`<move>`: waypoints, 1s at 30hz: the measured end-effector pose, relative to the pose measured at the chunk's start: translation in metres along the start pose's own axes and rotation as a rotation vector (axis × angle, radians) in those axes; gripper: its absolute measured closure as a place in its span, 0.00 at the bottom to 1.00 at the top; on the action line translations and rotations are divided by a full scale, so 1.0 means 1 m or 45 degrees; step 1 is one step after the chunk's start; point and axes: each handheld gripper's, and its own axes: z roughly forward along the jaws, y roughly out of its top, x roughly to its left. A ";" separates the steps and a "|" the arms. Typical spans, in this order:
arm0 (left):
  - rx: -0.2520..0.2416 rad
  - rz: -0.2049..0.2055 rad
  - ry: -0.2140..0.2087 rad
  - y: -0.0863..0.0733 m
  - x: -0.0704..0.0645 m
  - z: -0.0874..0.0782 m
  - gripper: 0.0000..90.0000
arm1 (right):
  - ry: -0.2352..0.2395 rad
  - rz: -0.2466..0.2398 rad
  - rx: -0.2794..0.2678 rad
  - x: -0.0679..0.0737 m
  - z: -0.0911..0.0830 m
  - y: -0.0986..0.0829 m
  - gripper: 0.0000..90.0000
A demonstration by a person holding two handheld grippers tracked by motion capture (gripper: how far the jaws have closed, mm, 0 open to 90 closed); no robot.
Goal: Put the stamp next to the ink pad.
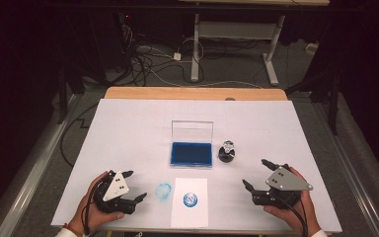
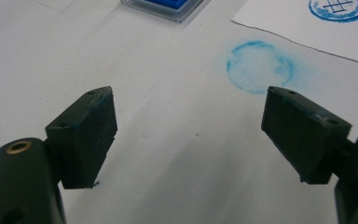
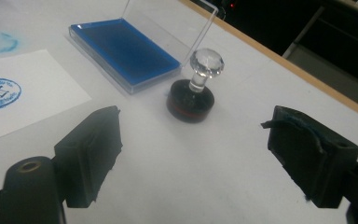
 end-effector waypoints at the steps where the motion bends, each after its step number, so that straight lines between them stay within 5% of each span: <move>1: -0.001 0.000 -0.001 0.000 0.000 0.000 0.20 | -0.002 0.010 0.000 -0.001 0.000 -0.002 0.20; 11: -0.010 -0.014 0.022 -0.001 0.005 -0.002 0.20 | -0.026 0.107 0.044 -0.012 -0.003 -0.032 0.18; 17: -0.013 -0.007 0.035 0.000 0.002 -0.006 0.20 | -0.056 0.099 0.092 -0.012 -0.002 -0.040 0.18; 30: -0.020 0.008 0.027 0.000 0.000 -0.007 0.20 | -0.051 0.048 0.045 -0.002 -0.005 -0.030 0.18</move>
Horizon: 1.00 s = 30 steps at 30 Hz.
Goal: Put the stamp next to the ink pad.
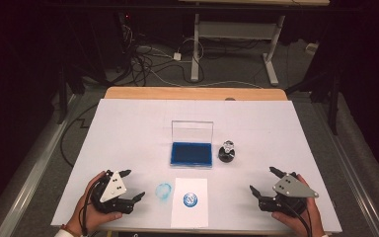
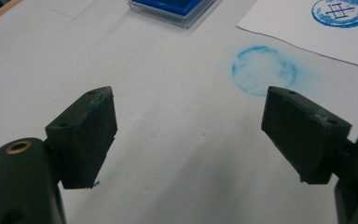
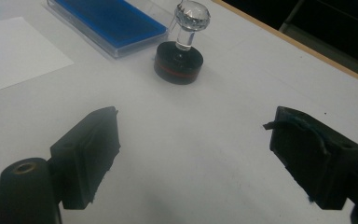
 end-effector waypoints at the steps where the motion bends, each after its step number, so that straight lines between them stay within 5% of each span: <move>1: 0.002 0.000 -0.001 0.000 0.000 0.000 0.20 | 0.000 0.000 -0.002 0.000 0.000 0.000 0.18; 30: 0.003 -0.006 0.015 0.001 0.003 0.001 0.20 | 0.006 -0.010 -0.043 0.002 -0.002 0.003 0.18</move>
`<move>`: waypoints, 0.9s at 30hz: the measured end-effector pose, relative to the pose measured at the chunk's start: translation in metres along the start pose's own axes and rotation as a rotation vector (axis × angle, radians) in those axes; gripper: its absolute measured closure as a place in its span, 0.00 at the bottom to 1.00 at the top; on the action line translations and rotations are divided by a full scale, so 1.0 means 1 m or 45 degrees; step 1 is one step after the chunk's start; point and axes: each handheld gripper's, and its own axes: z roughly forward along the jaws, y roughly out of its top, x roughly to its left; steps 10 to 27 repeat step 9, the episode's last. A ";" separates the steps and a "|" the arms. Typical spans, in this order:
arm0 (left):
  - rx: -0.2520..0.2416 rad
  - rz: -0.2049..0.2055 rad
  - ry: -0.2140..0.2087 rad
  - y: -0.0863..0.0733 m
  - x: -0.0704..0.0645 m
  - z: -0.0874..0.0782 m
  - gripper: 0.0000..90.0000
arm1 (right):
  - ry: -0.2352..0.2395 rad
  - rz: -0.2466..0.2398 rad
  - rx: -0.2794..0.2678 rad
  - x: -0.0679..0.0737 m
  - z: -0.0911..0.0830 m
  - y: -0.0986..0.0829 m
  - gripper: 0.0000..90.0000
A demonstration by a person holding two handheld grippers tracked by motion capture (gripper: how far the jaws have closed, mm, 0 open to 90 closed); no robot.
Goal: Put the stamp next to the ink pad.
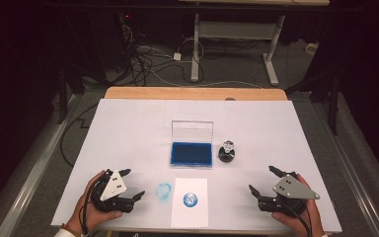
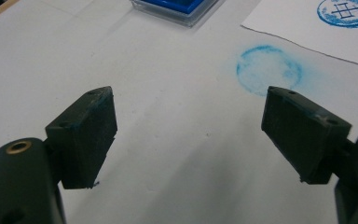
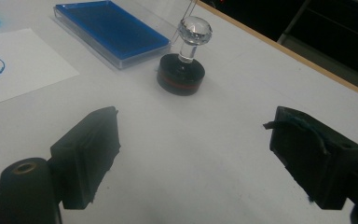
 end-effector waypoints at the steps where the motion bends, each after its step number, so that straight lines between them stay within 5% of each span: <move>1: 0.007 -0.008 -0.009 0.000 0.000 0.000 0.20 | 0.002 0.001 0.002 0.000 0.000 0.000 0.18; 27: 0.017 0.002 -0.017 0.000 0.000 0.003 0.20 | 0.009 -0.005 0.008 0.000 0.001 -0.001 0.18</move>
